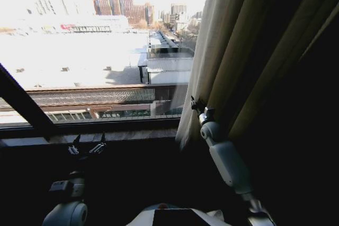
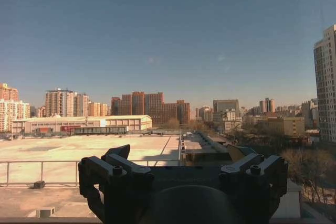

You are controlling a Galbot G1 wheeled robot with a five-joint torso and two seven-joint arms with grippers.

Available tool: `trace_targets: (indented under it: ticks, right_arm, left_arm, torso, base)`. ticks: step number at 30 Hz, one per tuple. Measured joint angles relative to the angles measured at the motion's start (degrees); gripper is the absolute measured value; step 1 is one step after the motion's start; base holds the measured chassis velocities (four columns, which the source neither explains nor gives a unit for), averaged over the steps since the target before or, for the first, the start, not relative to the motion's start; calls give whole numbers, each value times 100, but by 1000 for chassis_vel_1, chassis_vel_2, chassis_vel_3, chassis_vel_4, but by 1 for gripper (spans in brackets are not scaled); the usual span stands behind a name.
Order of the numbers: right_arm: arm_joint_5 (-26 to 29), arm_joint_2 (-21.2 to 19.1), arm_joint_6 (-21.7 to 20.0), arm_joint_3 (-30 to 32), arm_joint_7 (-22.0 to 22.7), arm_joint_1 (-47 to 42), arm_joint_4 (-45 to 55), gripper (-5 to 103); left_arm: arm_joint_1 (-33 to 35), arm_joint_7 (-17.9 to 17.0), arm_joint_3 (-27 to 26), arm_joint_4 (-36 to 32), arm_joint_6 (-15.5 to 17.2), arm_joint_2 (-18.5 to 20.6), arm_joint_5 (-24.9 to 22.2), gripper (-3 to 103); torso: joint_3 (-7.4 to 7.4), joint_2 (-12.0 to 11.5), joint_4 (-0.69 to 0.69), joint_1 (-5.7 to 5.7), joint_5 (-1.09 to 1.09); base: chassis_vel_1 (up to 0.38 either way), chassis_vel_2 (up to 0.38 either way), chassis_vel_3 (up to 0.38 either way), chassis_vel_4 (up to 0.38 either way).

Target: Open the curtains by pulling them apart, changing their state from closed to fully open.

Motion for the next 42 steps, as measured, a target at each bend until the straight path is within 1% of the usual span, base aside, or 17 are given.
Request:
trace_targets:
  ticks: [1, 3, 18, 24, 28, 33, 35, 42]
  right_arm:
    - [0, -2, 0, -2, 2, -1, 13, 6]
    - [0, -16, 0, -3, 5, -8, 51, 1]
    - [43, -106, 12, 83, 38, -51, 255, 0]
    - [245, -292, -30, 204, 112, -267, 742, 0]
    - [389, -434, -142, 299, 133, -427, 1065, 0]
    - [496, -505, -226, 384, 163, -489, 1195, 0]
    - [681, -542, -325, 465, 235, -518, 1274, 0]
    - [726, -567, -365, 551, 237, -616, 1368, 0]
  left_arm:
    - [3, 0, -2, 1, -6, 2, -3, 100]
    - [5, 0, -5, 2, -17, 8, -10, 100]
    - [2, 2, -4, 27, -64, 16, -36, 100]
    - [-2, 1, -38, 44, -80, 43, -75, 100]
    - [-37, 0, -7, 41, -79, 44, -82, 100]
    - [-43, 0, 3, 27, -71, 49, -82, 100]
    - [-29, 0, 3, 23, -71, 56, -82, 100]
    - [18, 0, 1, 6, -121, 62, -81, 100]
  torso:
    - [0, 0, 0, 0, 0]
    - [0, 0, 0, 0, 0]
    - [0, 0, 0, 0, 0]
    - [0, 1, 0, 0, -1]
    - [0, 0, 0, 0, 0]
    - [0, 0, -1, 0, 0]
    - [0, 0, 0, 0, 0]
    - [0, 1, 0, 0, 0]
  base:
    - [0, 0, 0, 0]
    - [0, 0, 0, 0]
    - [0, 0, 0, 0]
    - [0, 0, 0, 0]
    - [0, 0, 0, 0]
    - [0, 0, 0, 0]
    - [0, 0, 0, 0]
    - [0, 0, 0, 0]
